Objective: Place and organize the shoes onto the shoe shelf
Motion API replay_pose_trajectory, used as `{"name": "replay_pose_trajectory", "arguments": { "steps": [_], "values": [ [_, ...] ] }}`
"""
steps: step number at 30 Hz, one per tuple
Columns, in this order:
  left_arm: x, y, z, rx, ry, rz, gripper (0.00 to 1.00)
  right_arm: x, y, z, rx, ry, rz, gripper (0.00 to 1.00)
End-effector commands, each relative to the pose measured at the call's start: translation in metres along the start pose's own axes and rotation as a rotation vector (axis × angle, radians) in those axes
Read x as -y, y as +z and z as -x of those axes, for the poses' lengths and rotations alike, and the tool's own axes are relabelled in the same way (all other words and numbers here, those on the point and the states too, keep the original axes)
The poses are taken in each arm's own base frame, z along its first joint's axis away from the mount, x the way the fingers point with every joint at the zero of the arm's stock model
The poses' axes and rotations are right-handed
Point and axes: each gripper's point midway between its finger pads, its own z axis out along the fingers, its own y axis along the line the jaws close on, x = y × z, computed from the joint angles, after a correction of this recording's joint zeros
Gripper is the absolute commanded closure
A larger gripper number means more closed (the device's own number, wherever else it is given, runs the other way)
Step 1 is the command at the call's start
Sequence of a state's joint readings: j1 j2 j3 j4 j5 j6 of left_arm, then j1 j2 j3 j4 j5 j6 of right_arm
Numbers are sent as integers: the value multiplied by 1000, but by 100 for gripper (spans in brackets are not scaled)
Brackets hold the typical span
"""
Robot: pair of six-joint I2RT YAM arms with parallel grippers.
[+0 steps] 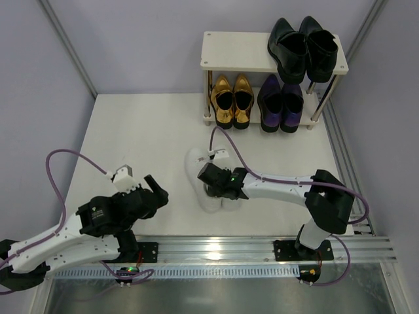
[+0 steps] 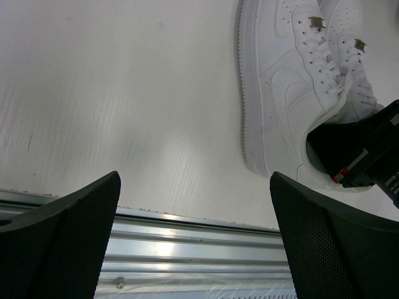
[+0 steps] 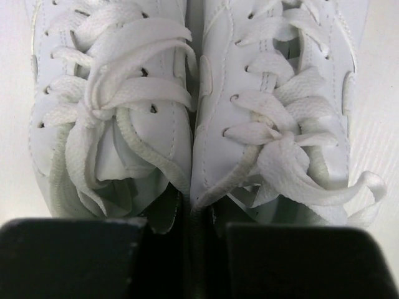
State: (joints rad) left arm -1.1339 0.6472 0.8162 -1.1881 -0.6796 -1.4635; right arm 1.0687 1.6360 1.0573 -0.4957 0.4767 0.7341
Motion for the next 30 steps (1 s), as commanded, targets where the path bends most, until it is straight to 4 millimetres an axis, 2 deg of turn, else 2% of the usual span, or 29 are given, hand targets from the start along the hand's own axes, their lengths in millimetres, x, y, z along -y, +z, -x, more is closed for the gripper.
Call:
{"name": "replay_pose_trajectory", "arguments": {
  "steps": [1, 2, 4, 5, 6, 7, 8, 9, 10, 11, 12, 13, 14, 15, 16, 17, 18, 19, 20, 22, 26, 28, 29, 30],
  "values": [
    [-5, -1, 5, 23, -33, 3, 0, -19, -29, 37, 93, 47, 105, 96],
    [-6, -2, 6, 25, -36, 0, 0, -15, -50, 46, 125, 43, 144, 96],
    [-5, -2, 6, 28, -41, -8, 0, -21, -75, 55, 140, 27, 232, 96],
    [-5, -2, 7, 30, -46, -14, 0, -27, -93, 67, 164, 15, 292, 96],
    [-4, -2, 7, 32, -45, -19, 0, -34, -119, 76, 187, -27, 384, 96],
    [-3, -2, 7, 33, -43, -21, 0, -40, -136, 83, 204, -67, 454, 96],
    [-2, -2, 7, 33, -40, -22, 0, -50, -164, 103, 249, -91, 533, 96],
    [0, -1, 7, 33, -33, -25, 0, -53, -185, 114, 295, -165, 589, 96],
    [2, -1, 7, 34, -29, -28, 0, -61, -205, 119, 309, -206, 665, 96],
    [4, 0, 7, 34, -20, -28, 0, -63, -235, 143, 377, -218, 702, 96],
    [6, 0, 7, 33, -14, -30, 0, -60, -249, 157, 427, -238, 701, 96],
    [8, 0, 7, 32, -7, -34, 0, -51, -254, 171, 477, -286, 645, 96],
    [10, 0, 7, 32, -2, -34, 0, -45, -281, 201, 574, -276, 627, 96],
    [13, 0, 8, 32, 2, -34, 0, -37, -289, 217, 618, -277, 590, 96],
    [14, -1, 9, 33, 8, -36, 0, -28, -283, 236, 648, -293, 517, 96],
    [15, -1, 9, 35, 13, -36, 0, -12, -305, 267, 734, -236, 453, 96],
    [17, -2, 10, 35, 12, -41, 0, -1, -309, 285, 769, -209, 404, 96],
    [17, -2, 11, 35, 14, -39, 0, 7, -295, 303, 775, -197, 322, 96],
    [17, -3, 12, 37, 14, -39, 0, 31, -317, 331, 858, -110, 229, 96],
    [16, -5, 13, 39, 9, -41, 0, 51, -324, 362, 930, -36, 138, 96],
    [12, -8, 17, 48, -8, -43, 0, 68, -337, 419, 1081, 24, 34, 96],
    [11, -10, 19, 53, -17, -46, 0, 80, -343, 438, 1141, 73, -22, 96],
    [9, -10, 20, 52, -15, -43, 0, 91, -354, 448, 1182, 102, -43, 96],
    [8, -11, 20, 53, -18, -40, 0, 90, -341, 456, 1181, 104, -64, 96]
  ]
}}
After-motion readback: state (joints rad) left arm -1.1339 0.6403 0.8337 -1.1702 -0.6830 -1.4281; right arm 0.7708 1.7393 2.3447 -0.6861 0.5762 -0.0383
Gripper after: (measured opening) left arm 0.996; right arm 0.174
